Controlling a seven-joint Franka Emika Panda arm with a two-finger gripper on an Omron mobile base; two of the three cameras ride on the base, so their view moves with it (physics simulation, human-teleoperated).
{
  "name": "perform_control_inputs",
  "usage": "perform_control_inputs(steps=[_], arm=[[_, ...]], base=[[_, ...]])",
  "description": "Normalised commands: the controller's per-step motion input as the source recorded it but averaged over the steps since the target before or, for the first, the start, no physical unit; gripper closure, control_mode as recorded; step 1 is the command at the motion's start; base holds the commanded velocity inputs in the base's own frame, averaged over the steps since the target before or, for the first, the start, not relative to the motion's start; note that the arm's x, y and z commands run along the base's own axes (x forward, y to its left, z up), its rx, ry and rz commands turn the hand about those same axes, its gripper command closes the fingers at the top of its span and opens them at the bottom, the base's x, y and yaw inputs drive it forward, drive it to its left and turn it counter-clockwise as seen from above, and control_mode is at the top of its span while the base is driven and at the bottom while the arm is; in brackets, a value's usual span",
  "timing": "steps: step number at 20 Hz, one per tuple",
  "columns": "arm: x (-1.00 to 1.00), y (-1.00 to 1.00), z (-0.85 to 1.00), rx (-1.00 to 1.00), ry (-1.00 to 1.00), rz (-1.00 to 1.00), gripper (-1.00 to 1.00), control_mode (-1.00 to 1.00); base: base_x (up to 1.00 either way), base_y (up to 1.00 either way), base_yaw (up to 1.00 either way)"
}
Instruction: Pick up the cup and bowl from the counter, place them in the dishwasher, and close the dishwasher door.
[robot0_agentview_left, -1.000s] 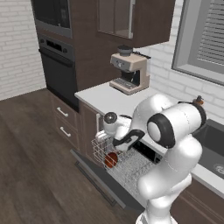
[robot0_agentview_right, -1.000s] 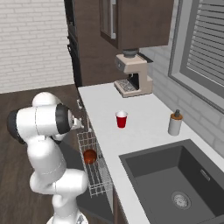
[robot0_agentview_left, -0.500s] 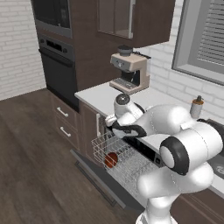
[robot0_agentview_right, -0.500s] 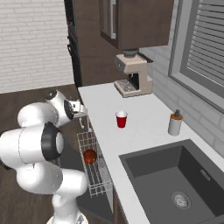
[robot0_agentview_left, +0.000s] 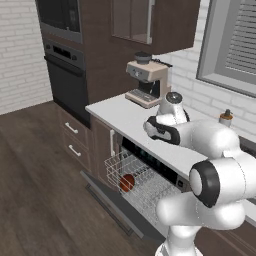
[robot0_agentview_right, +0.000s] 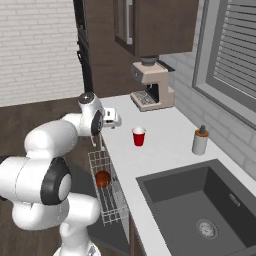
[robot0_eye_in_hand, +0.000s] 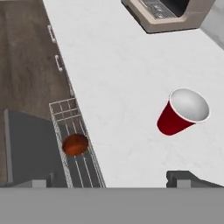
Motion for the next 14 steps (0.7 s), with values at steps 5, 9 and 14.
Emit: perform_control_inputs(steps=[5,9,14], arm=[[0.10,-0.55,0.04,0.03,0.00,0.03,-1.00,-1.00],[0.24,-0.45,-0.01,0.00,0.00,0.05,-1.00,-1.00],[0.10,-0.33,0.00,0.00,0.00,0.01,-1.00,-1.00]], base=[[0.00,0.00,0.00],[0.00,0.00,0.00],[0.00,0.00,0.00]])
